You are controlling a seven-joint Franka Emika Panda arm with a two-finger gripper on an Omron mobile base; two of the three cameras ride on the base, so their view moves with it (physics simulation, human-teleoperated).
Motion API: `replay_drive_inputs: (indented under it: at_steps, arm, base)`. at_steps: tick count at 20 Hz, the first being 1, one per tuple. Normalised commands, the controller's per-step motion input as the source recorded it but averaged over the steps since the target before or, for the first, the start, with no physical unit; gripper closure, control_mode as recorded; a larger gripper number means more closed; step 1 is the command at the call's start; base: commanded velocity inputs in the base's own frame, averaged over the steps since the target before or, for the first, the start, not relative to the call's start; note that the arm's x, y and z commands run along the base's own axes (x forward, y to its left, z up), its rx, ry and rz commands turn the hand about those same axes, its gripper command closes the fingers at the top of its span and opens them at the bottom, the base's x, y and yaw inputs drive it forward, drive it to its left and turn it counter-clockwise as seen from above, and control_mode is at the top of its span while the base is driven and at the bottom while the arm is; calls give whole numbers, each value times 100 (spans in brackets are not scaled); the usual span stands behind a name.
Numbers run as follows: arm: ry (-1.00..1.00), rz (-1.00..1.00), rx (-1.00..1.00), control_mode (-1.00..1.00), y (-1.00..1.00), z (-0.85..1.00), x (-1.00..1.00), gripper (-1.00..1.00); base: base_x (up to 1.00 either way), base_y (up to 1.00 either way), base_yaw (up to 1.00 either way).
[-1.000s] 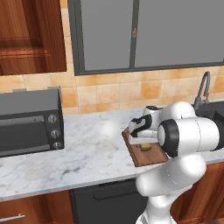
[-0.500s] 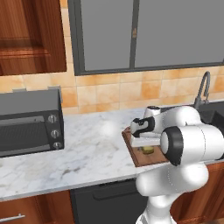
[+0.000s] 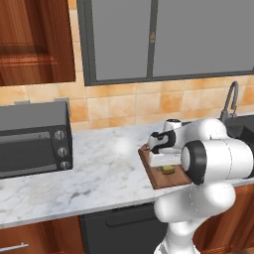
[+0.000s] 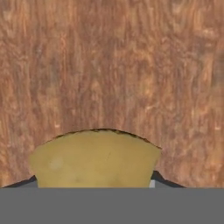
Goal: Pick up the sponge from the counter and clean the cutting board by briefly scrubbing or pressing down on the cutting board. Once finished, release the sponge.
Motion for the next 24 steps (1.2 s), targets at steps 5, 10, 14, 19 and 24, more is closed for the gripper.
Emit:
replay_drive_inputs:
  at_steps: [5,10,14,19,24]
  arm:
    - [-1,0,0,-100,1,-34,-64,100]
    - [0,0,0,-100,13,-92,-25,100]
    - [1,0,1,-100,15,-4,-46,100]
    - [2,0,2,-100,21,-46,-44,100]
    - [0,0,0,-100,26,-29,-2,100]
  base:
    - [0,0,0]
    - [0,0,0]
    - [0,0,0]
    - [0,0,0]
    - [0,0,0]
